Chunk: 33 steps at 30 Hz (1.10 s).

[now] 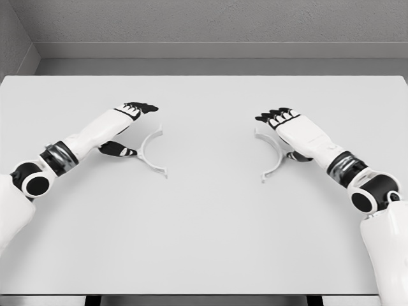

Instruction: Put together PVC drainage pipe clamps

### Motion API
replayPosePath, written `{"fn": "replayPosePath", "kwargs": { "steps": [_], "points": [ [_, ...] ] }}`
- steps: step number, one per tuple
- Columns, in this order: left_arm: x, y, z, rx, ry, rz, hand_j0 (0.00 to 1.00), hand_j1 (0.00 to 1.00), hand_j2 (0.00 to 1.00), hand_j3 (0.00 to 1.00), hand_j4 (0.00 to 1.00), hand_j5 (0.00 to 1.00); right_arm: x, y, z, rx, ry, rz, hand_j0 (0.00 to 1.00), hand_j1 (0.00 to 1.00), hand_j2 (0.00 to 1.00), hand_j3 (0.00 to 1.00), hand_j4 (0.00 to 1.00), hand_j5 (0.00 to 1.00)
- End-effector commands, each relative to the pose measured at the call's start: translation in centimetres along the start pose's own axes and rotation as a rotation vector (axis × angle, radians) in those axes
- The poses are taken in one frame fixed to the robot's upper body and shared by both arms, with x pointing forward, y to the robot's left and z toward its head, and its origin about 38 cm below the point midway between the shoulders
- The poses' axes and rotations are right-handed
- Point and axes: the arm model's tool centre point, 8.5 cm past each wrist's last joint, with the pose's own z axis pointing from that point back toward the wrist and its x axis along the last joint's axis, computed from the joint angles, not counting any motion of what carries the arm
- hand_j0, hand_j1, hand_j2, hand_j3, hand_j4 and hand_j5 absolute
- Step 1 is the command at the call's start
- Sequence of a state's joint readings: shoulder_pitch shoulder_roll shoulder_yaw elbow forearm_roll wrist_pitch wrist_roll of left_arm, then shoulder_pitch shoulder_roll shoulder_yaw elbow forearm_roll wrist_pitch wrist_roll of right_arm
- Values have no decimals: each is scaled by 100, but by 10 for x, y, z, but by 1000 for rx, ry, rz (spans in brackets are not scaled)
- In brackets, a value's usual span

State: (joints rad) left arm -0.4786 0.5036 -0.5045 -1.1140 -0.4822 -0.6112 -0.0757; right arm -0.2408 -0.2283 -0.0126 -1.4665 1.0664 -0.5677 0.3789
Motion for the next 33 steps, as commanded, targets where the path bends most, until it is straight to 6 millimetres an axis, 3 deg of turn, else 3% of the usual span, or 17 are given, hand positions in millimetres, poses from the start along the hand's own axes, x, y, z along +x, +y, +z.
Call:
{"fn": "replayPosePath", "kwargs": {
  "steps": [1,10,20,33],
  "points": [
    [2,0,-1,6,-5,7,100,100,100,100,100,100,2,0,-1,-1,-1,-6,100,100,100,100,100,100],
    [11,-6,-9,13,-27,24,100,100,100,100,100,100,4,0,-3,-1,-5,-5,100,100,100,100,100,100],
    [-5,3,-7,20,16,20,100,100,100,100,100,100,15,0,-12,-5,-23,-17,100,100,100,100,100,100],
    [2,1,-30,32,-1,45,100,100,100,100,100,100,28,-6,-20,-17,-39,-14,100,100,100,100,100,100]
  ]
}}
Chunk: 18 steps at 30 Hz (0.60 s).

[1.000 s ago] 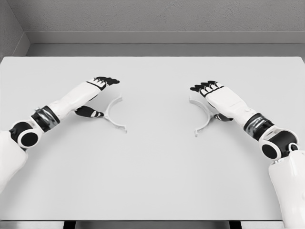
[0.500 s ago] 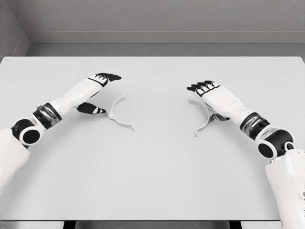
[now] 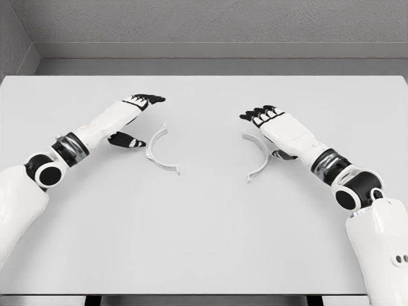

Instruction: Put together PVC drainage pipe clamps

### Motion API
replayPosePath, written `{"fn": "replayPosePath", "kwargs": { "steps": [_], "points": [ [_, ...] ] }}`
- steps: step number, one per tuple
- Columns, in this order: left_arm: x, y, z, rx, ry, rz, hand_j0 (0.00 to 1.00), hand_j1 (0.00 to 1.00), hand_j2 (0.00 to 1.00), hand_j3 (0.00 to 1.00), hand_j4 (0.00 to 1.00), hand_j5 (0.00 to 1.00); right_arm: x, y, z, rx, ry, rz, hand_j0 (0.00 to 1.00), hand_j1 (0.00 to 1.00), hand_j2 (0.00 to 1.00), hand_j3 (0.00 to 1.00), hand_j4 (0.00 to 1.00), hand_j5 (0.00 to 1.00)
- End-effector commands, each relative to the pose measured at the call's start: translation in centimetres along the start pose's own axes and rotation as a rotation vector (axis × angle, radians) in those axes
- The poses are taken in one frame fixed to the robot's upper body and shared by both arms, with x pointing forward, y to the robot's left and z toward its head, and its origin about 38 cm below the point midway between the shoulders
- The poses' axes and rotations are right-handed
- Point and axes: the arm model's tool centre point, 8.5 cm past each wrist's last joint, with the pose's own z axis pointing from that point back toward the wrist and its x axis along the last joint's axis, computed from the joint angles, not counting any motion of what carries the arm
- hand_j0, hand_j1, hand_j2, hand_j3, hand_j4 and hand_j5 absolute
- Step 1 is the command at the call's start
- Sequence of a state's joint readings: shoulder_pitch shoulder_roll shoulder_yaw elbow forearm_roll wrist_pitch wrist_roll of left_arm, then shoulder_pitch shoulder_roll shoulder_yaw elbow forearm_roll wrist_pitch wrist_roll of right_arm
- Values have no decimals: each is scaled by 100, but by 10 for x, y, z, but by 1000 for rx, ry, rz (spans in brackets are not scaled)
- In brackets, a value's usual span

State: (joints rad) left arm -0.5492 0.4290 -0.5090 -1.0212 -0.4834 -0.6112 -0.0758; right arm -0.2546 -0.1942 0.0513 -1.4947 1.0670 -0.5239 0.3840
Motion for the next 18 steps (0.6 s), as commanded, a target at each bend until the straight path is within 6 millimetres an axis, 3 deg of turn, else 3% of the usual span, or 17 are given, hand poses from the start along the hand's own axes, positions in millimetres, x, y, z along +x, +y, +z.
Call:
{"fn": "replayPosePath", "kwargs": {
  "steps": [1,18],
  "points": [
    [3,-2,-4,7,-7,13,100,100,100,100,100,100,2,0,-1,-2,-2,-8,100,100,100,100,100,100],
    [19,-16,-18,-3,-43,35,100,100,100,100,100,100,23,2,-7,5,-43,6,100,100,100,100,100,100]
  ]
}}
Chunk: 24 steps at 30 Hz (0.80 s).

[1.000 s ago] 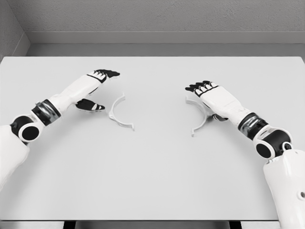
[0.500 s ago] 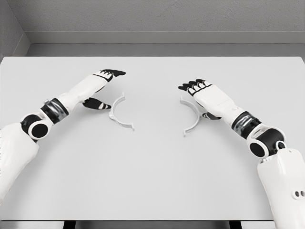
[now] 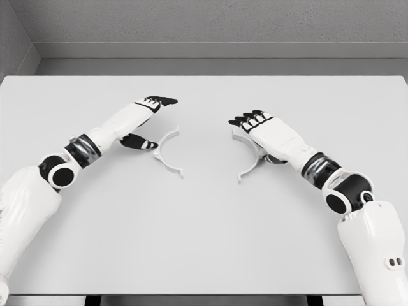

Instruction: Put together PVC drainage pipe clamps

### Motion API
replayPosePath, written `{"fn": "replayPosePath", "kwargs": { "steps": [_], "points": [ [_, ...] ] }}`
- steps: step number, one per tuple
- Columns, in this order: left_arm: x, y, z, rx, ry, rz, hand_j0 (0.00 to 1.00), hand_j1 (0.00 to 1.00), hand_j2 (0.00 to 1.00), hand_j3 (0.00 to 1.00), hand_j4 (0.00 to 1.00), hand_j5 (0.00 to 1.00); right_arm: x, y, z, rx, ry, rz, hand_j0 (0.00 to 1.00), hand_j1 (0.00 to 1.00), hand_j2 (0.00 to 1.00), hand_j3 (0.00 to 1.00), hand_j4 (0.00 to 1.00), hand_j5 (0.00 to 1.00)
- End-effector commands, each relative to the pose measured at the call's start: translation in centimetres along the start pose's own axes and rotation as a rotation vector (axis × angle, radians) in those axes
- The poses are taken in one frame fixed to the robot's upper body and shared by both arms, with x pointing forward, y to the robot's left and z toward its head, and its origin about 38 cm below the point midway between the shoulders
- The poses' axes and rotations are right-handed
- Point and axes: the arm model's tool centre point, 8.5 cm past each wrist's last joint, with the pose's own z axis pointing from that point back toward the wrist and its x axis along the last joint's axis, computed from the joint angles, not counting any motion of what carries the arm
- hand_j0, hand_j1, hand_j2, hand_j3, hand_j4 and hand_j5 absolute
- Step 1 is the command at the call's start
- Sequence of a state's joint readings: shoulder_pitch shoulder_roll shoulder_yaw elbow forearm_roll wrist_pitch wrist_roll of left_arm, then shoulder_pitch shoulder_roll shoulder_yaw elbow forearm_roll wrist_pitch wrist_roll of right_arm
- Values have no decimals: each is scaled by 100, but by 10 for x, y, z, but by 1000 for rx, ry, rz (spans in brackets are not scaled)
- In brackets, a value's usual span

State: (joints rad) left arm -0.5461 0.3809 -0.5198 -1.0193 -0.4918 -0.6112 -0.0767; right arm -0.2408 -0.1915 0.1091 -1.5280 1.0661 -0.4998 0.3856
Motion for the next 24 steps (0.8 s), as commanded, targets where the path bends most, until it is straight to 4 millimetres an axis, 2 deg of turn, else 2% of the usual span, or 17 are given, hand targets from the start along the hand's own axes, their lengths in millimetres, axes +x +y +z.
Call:
{"fn": "replayPosePath", "kwargs": {
  "steps": [1,4,13,22,24],
  "points": [
    [4,-2,-3,1,-11,7,100,100,100,100,100,100,2,-1,-1,-5,-6,-2,100,100,100,100,100,100],
    [8,-7,-7,-7,-20,3,100,100,100,100,100,100,6,0,-3,0,-17,0,100,100,100,100,100,100],
    [15,-4,-9,3,-40,-4,100,100,100,100,100,100,8,-2,-6,1,-28,7,100,100,100,100,100,100],
    [15,-3,-9,7,-40,-4,100,100,100,100,100,100,8,-3,-7,-1,-26,6,100,100,100,100,100,100],
    [12,2,-7,17,-32,-6,100,100,100,100,100,100,9,-3,-7,0,-27,8,100,100,100,100,100,100]
  ]
}}
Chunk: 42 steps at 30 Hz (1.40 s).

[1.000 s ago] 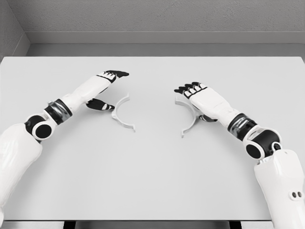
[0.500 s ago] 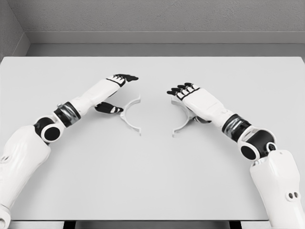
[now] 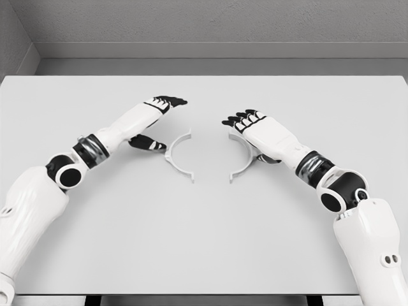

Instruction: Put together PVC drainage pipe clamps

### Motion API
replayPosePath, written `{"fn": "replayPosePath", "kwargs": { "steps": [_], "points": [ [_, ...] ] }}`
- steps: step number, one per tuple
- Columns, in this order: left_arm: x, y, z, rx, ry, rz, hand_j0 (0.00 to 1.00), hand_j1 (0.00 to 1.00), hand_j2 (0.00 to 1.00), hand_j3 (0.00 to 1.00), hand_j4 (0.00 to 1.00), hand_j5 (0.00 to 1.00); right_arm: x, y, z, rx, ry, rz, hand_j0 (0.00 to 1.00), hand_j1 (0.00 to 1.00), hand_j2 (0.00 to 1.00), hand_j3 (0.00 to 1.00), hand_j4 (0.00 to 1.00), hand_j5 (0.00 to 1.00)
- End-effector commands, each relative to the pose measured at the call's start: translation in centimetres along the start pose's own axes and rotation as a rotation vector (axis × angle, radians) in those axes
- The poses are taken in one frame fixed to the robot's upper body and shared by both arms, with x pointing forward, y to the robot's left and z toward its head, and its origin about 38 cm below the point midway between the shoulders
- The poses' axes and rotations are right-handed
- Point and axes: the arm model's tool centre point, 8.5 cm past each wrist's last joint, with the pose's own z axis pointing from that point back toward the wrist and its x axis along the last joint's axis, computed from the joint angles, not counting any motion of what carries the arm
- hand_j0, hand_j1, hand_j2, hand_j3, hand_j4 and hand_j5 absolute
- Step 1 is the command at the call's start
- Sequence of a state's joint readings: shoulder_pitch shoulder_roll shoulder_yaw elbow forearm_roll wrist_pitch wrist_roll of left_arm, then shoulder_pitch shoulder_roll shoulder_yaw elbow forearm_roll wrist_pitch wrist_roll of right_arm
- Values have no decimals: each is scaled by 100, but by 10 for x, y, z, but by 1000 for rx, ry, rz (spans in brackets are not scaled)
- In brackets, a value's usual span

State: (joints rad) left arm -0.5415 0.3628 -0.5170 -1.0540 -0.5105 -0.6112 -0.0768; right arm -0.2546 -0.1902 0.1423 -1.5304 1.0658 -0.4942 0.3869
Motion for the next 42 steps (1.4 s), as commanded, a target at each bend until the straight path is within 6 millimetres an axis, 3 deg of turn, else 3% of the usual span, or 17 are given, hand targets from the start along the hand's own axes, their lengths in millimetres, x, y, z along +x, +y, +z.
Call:
{"fn": "replayPosePath", "kwargs": {
  "steps": [1,6,8,13,26,28,31,38,42],
  "points": [
    [-3,4,3,14,8,8,100,100,100,100,100,100,1,-1,0,-3,-2,-3,100,100,100,100,100,100],
    [-8,18,12,32,18,-11,100,100,100,100,100,100,9,-2,-6,0,-29,8,100,100,100,100,100,100],
    [-4,11,20,21,8,-15,100,100,100,100,100,100,10,-3,-8,3,-36,12,100,100,100,100,100,100],
    [-2,6,19,11,3,-14,100,100,100,100,100,100,18,-5,-15,-8,-48,-2,100,100,100,100,100,100],
    [2,-8,20,-9,-1,-2,100,100,100,100,100,100,14,-11,-16,-17,-39,7,100,100,100,100,100,100],
    [3,-8,20,-8,-5,-2,100,100,100,100,100,100,7,-16,-11,-27,-15,13,100,100,100,100,100,100],
    [4,-8,19,-12,-6,-10,100,100,100,100,100,100,-13,-45,15,-103,57,47,100,100,100,100,100,100],
    [10,-11,12,-3,-20,4,100,100,100,100,100,100,-15,-48,18,-107,62,55,100,100,100,100,100,100],
    [14,-14,8,1,-29,13,100,100,100,100,100,100,-33,-57,33,-140,114,52,100,100,100,100,100,100]
  ]
}}
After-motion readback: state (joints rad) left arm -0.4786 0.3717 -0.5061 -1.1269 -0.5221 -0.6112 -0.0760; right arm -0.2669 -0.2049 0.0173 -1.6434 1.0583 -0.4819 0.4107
